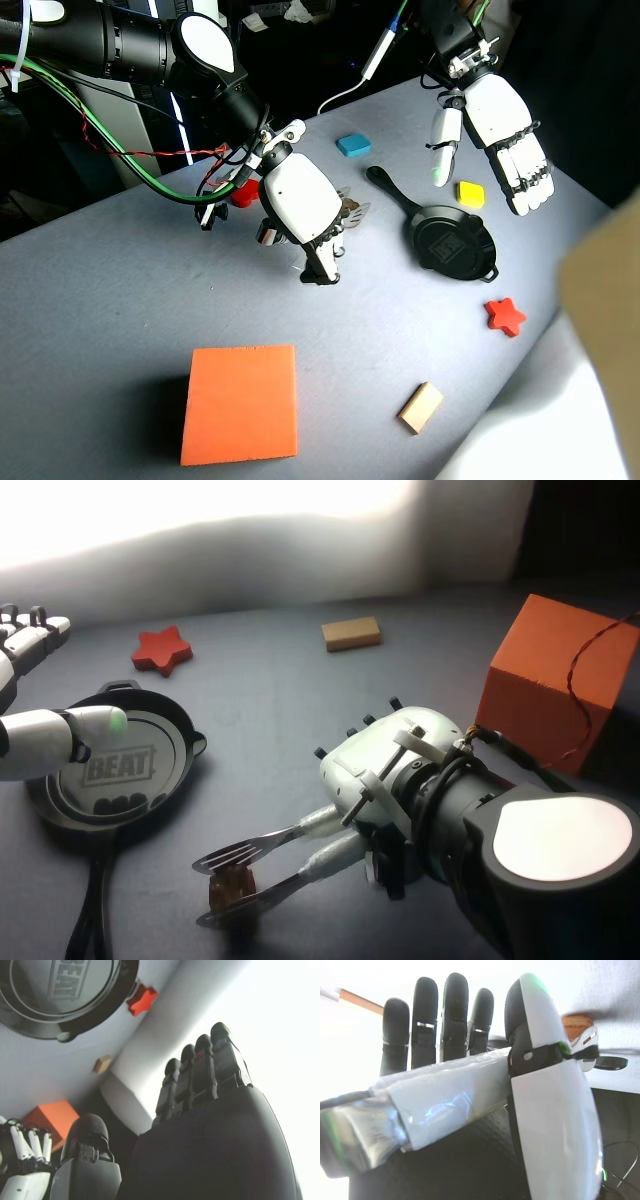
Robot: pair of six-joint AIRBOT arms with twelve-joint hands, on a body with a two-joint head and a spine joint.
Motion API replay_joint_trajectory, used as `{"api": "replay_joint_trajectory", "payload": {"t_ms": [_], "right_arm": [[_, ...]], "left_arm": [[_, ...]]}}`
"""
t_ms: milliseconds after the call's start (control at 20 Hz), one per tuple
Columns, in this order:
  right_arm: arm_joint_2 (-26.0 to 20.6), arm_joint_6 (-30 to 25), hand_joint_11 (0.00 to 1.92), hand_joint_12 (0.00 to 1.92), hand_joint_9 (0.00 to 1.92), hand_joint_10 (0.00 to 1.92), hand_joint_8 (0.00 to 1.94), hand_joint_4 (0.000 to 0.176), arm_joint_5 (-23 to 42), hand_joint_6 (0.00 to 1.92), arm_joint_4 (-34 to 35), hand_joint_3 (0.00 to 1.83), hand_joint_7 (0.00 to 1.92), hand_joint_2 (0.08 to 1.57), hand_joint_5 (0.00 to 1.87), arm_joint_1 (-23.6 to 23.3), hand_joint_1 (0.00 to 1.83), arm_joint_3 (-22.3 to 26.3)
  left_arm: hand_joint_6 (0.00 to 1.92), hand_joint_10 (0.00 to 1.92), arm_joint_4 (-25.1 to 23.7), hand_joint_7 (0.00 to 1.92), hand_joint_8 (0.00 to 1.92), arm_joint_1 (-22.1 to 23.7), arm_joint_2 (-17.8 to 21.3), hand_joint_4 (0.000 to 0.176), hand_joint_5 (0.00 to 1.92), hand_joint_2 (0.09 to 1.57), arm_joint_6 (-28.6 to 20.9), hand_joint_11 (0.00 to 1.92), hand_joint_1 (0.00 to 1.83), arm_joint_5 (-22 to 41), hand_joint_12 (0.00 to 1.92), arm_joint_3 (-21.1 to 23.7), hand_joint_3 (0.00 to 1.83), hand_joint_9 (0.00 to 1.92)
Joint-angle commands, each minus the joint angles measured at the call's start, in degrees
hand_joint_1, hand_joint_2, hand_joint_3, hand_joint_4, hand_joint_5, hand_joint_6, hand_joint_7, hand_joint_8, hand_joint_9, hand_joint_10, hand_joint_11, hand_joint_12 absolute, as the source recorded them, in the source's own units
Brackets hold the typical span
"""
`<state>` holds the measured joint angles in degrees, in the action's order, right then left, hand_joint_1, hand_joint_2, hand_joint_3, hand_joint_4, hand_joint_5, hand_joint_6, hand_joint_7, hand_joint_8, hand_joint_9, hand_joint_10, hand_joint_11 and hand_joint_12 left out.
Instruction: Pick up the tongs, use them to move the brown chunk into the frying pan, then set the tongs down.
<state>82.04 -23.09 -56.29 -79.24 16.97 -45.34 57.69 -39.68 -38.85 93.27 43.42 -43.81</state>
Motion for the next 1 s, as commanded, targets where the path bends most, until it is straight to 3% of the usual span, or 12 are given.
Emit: {"api": "replay_joint_trajectory", "payload": {"t_ms": [0,300,550,800,950], "right_arm": [[-0.1,0.3,0.33,1.57,0.68,0.74,0.05,0.000,-0.5,1.33,-4.2,0.00,1.04,1.24,0.74,-0.1,1.09,0.1],[-0.2,0.4,0.42,1.56,0.78,0.73,0.06,0.000,-0.2,1.28,-4.3,0.00,1.10,1.23,0.77,0.0,1.10,-0.1],[-0.2,0.5,0.49,1.54,0.89,0.58,0.03,0.000,-0.2,1.15,-4.3,0.00,1.17,1.18,0.87,-0.1,1.12,-0.3],[-0.2,0.6,0.47,1.56,0.90,0.59,0.02,0.000,-0.1,1.15,-4.4,0.00,1.18,1.17,0.88,-0.3,1.12,-0.5],[-0.2,0.6,0.58,1.54,0.99,0.62,0.05,0.000,-0.1,1.12,-4.5,0.00,1.26,1.17,0.90,-0.5,1.13,-0.6]], "left_arm": [[0.01,0.01,-2.1,0.03,0.01,0.2,0.1,0.023,0.03,1.18,-0.2,0.01,0.00,5.9,0.01,-0.5,0.00,0.02],[0.01,0.00,-2.0,0.02,0.00,0.2,0.1,0.032,0.03,1.19,-0.2,0.00,0.00,5.9,0.01,-0.4,0.00,0.00],[0.00,0.00,-2.1,0.03,0.01,0.2,0.1,0.018,0.02,1.18,-0.2,0.01,0.00,5.9,0.02,-0.2,0.00,0.01],[0.00,0.01,-2.1,0.04,0.01,0.2,0.1,0.024,0.02,1.18,-0.2,0.00,0.00,5.9,0.03,0.0,0.00,0.02],[0.00,0.00,-2.1,0.03,0.00,0.2,0.1,0.025,0.02,1.18,-0.2,0.01,0.00,5.9,0.04,0.2,0.00,0.02]]}}
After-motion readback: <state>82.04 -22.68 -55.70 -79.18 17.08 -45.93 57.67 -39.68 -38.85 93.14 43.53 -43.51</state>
